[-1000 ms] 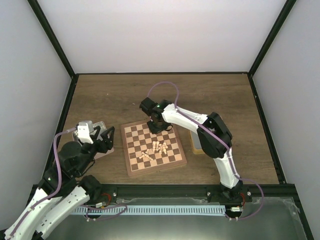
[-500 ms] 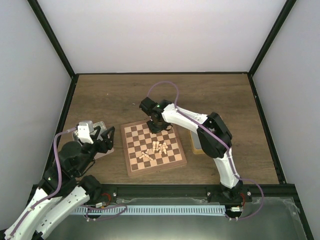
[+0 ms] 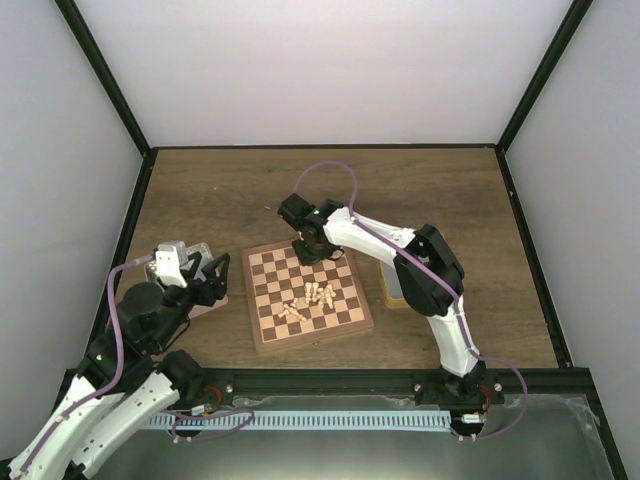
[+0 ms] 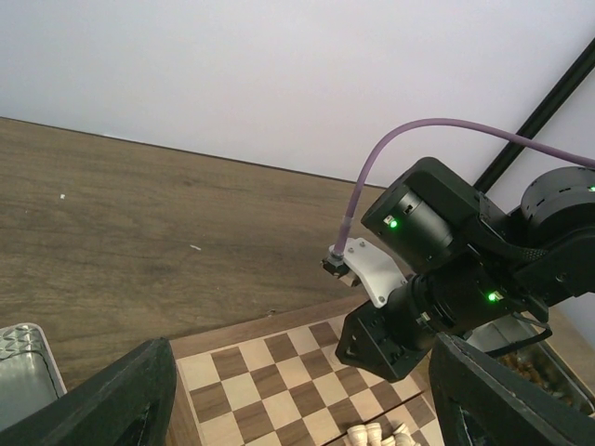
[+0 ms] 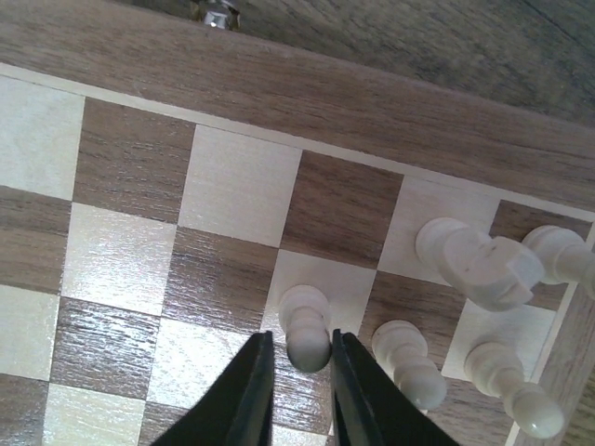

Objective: Set up the chess pieces on the board
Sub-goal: Place the chess piece on the chessboard.

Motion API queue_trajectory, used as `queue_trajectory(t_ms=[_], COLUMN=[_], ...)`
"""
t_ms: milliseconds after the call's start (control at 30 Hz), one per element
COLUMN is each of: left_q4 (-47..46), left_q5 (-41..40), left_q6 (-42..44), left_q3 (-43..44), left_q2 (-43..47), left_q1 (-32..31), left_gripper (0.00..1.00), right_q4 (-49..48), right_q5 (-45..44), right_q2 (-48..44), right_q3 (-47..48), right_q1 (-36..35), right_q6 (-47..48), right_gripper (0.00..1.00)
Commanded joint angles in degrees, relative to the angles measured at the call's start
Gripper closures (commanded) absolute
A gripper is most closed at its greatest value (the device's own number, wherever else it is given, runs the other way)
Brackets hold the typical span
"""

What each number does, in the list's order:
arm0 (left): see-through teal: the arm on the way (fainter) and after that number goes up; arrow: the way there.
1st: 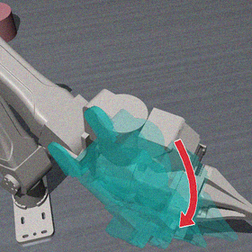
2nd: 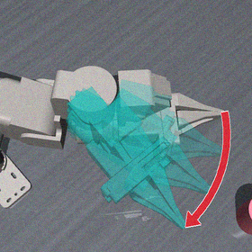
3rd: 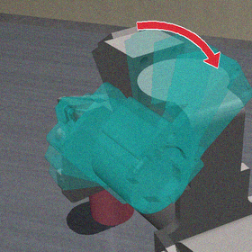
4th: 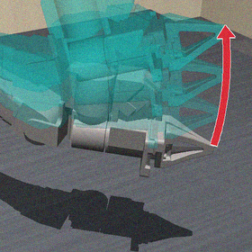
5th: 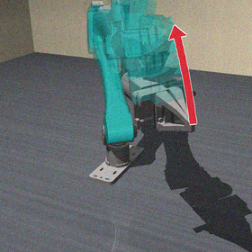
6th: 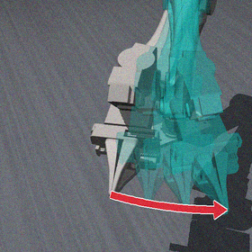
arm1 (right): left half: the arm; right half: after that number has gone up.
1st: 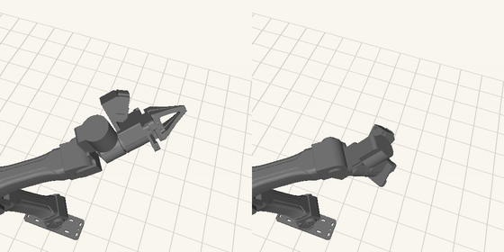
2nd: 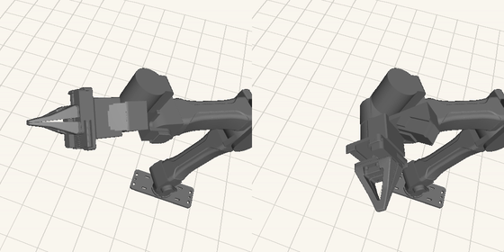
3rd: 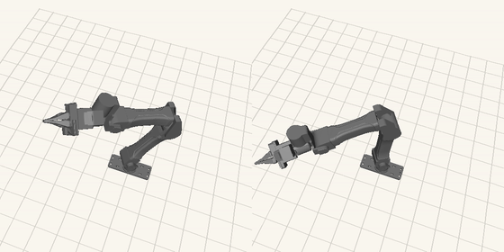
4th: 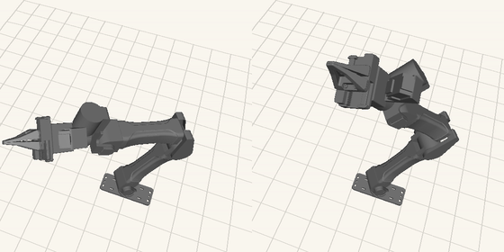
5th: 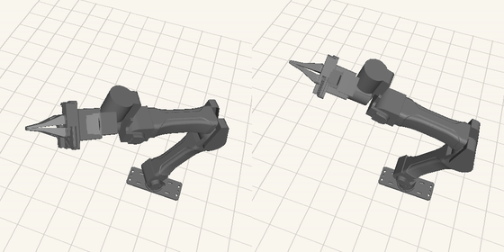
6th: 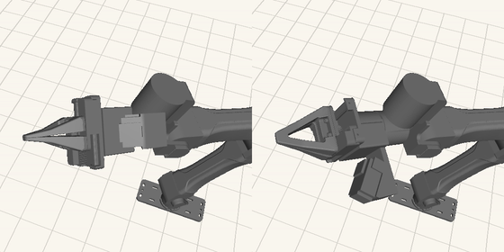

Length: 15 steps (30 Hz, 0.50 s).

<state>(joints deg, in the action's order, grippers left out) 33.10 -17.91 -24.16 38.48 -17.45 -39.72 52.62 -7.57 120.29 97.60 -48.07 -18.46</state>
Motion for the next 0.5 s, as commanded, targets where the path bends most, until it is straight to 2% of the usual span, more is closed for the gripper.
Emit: queue_trajectory(t_ms=[0,67,267,467], left_q4=[-0.1,0.0,0.0,0.1], left_q5=[-0.1,-0.2,0.0,-0.4], left_q6=[0.5,0.5,0.5,0.5], left_q3=[-0.3,-0.3,-0.3,-0.2], left_q2=[-0.2,-0.4,-1.2,-1.8], left_q1=[0.3,0.2,0.2,0.2], left_gripper=[0.24,0.24,0.24,0.24], right_q4=[-0.1,0.0,-1.7,-7.5], right_q5=[-0.4,-0.3,0.4,3.8], right_q2=[-2.1,-3.7,-10.4,-21.7], right_q3=[1.1,1.0,-2.6,-17.0], right_q1=[0.4,0.4,0.4,0.3], right_q6=[-0.6,-1.0,-3.4,-8.7], right_gripper=[0.79,0.73,0.69,0.68])
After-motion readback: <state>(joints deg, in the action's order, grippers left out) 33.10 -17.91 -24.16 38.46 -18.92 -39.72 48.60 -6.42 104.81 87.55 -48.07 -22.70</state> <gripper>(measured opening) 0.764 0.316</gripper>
